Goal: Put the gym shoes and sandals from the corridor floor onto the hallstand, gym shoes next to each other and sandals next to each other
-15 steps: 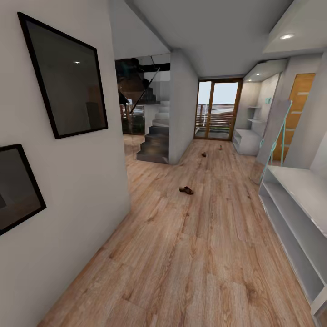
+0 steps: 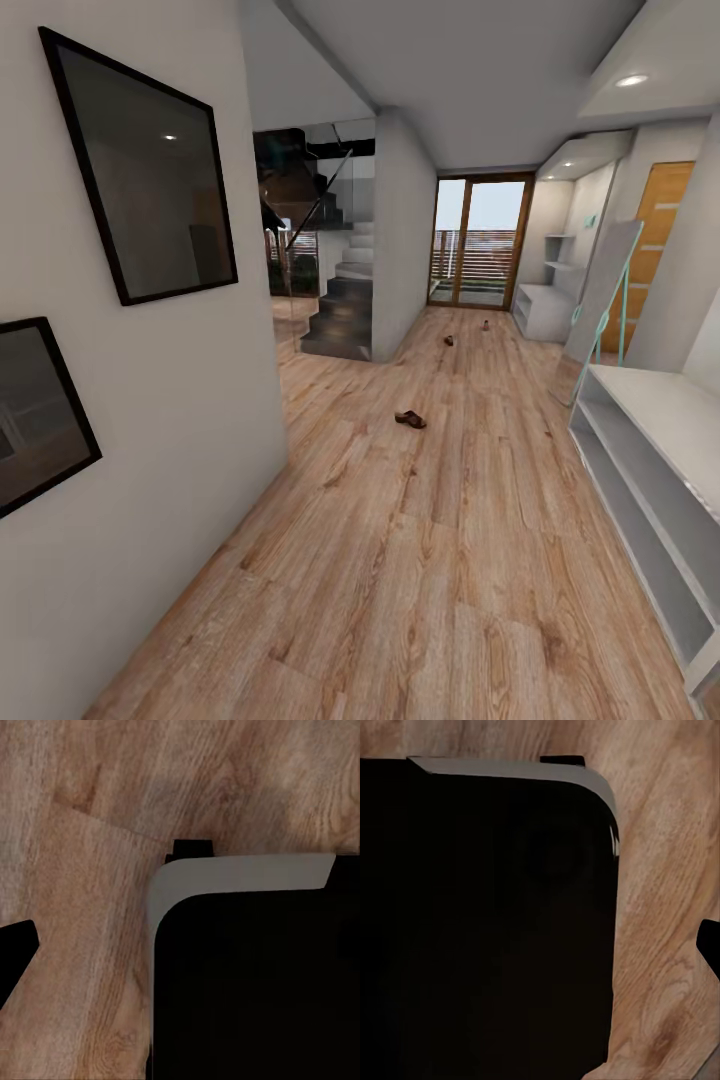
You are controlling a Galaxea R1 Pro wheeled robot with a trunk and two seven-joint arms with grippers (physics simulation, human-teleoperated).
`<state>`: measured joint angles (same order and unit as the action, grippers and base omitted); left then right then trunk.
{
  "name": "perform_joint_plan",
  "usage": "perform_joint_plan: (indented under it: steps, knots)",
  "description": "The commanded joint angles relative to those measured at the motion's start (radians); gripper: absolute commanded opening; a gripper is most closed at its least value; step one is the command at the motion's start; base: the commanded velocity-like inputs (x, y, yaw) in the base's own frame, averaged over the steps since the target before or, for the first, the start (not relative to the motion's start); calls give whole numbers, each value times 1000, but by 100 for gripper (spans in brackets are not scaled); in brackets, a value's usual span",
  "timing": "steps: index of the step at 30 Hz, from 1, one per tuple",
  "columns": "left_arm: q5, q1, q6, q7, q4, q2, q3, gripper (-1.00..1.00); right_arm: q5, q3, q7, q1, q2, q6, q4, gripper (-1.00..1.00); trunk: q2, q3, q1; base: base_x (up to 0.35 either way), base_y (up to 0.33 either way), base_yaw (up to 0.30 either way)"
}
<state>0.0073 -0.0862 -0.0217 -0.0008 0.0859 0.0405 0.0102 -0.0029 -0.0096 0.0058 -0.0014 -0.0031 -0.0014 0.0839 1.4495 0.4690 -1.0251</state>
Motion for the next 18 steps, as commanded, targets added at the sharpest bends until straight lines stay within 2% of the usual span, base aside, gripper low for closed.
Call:
perform_joint_plan:
  steps: [1,8,17,18]
  knots:
    - [1,-6,-3,0,5,6,0,100,0,-1,1,0,0,0,6,100,0,1,0,0,0,0]
    - [19,-47,-33,-1,45,6,-2,100,-2,-22,-1,0,0,0,46,100,0,1,0,22,0,0]
    - [69,-95,-83,-1,96,9,-1,100,-1,-73,3,0,0,0,97,100,0,1,0,295,0,0]
    - [87,-95,-116,-1,367,10,-1,100,-1,-287,4,0,1,0,165,100,0,1,0,341,0,0]
